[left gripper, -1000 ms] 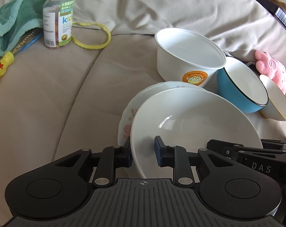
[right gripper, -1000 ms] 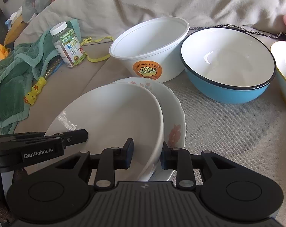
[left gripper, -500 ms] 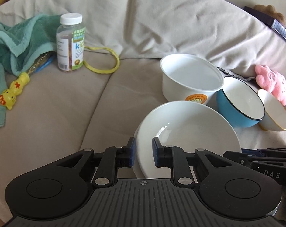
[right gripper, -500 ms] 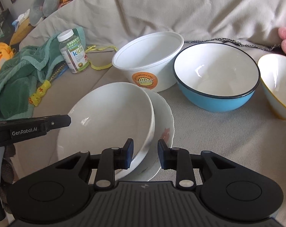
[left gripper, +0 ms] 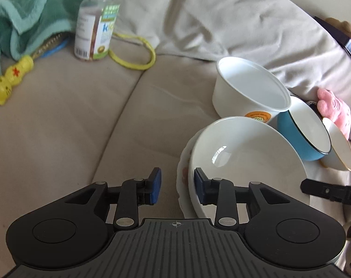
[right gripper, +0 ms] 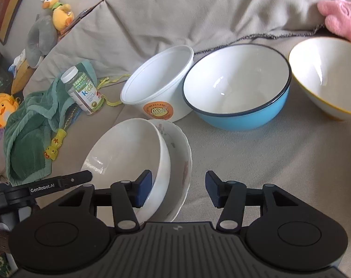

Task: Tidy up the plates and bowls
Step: 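Move the left tool to the stainless steel bowl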

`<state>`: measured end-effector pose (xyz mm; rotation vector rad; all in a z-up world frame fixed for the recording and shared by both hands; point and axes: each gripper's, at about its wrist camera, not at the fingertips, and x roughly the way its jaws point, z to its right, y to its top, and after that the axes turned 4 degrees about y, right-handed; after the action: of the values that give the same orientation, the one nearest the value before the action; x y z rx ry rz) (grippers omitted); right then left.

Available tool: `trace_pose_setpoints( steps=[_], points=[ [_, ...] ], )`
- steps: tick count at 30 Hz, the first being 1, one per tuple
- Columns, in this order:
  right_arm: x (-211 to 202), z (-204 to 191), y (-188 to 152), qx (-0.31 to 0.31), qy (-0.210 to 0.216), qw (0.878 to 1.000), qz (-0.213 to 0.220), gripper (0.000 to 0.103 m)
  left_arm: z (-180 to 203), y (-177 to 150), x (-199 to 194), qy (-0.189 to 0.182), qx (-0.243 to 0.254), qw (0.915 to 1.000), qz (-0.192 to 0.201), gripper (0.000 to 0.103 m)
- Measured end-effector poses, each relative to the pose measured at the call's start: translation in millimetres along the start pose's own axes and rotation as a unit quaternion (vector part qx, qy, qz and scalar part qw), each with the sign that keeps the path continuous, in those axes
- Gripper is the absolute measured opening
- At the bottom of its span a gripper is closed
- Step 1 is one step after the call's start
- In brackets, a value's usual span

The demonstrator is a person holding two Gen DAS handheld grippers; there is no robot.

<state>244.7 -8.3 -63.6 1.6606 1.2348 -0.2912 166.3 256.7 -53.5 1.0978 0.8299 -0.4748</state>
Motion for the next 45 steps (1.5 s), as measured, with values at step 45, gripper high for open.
trace_pose_setpoints(
  steps=[45],
  points=[
    [-73.4, 65.3, -42.8, -0.034, -0.082, 0.995, 0.048, 0.046, 148.6, -16.8, 0.8, -0.02, 0.135, 0.9897, -0.043, 0.045]
  ],
)
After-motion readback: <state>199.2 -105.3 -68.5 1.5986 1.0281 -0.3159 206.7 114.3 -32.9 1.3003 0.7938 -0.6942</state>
